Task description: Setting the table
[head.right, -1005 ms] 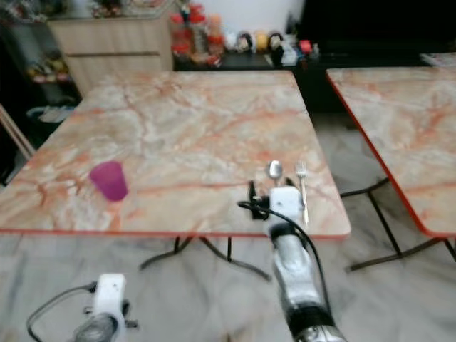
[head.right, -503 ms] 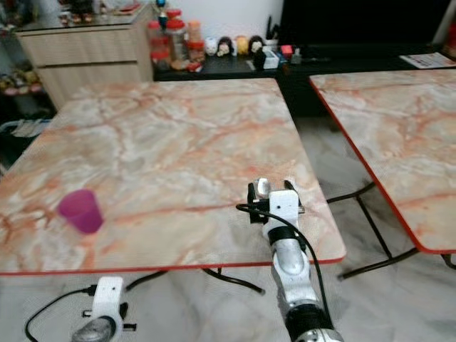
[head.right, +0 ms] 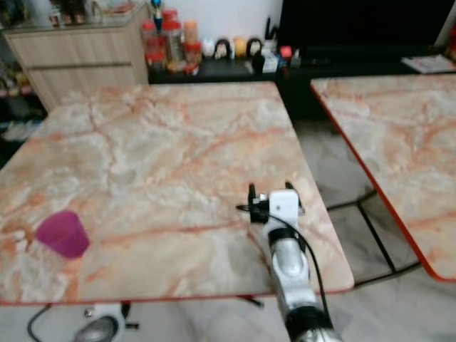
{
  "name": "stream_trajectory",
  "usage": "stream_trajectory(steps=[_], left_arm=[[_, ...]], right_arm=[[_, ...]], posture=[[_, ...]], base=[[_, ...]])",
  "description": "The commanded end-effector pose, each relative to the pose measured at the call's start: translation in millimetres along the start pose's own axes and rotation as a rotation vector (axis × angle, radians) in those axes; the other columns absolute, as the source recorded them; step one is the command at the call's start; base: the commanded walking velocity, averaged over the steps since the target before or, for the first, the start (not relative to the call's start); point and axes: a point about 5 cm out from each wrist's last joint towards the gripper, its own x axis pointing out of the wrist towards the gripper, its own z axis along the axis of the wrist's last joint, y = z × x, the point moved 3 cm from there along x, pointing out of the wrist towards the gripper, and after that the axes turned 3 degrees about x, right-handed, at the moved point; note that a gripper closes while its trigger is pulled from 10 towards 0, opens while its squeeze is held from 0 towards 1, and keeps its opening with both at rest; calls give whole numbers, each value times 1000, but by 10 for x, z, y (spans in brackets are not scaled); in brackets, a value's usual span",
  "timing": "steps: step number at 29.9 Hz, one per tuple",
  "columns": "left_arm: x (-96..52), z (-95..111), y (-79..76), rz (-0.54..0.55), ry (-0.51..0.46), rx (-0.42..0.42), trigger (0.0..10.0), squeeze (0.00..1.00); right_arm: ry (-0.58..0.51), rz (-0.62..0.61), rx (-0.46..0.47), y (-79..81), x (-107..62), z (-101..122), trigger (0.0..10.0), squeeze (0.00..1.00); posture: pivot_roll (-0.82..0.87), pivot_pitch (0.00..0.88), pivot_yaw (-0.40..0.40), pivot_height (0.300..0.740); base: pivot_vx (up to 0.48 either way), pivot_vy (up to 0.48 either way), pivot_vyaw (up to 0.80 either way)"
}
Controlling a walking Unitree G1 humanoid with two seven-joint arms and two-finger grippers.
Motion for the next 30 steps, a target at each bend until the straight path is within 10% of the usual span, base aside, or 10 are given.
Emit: stream_trajectory(steps=[1, 12, 23, 30], left_arm=[[-16, -53, 135, 29, 14, 1, 10000, 0], [-21, -83, 123, 20, 25, 7, 10000, 0], [-28, -112, 117, 8, 34, 19, 10000, 0], [-22, -98, 94, -2, 34, 28, 10000, 0]], right_arm=[[-8, 25, 9, 115, -33, 16, 10000, 0], [73, 66, -20, 188, -256, -78, 10000, 0], [159, -75, -69, -214, -309, -41, 10000, 0], [274, -33, 12, -204, -379, -280, 10000, 0]], posture=[[-87, 0, 1, 740], [-98, 0, 2, 740], [-102, 0, 3, 740], [-104, 0, 8, 740]], base=[[0, 0, 0], [0, 0, 0], [0, 0, 0], [0, 0, 0]])
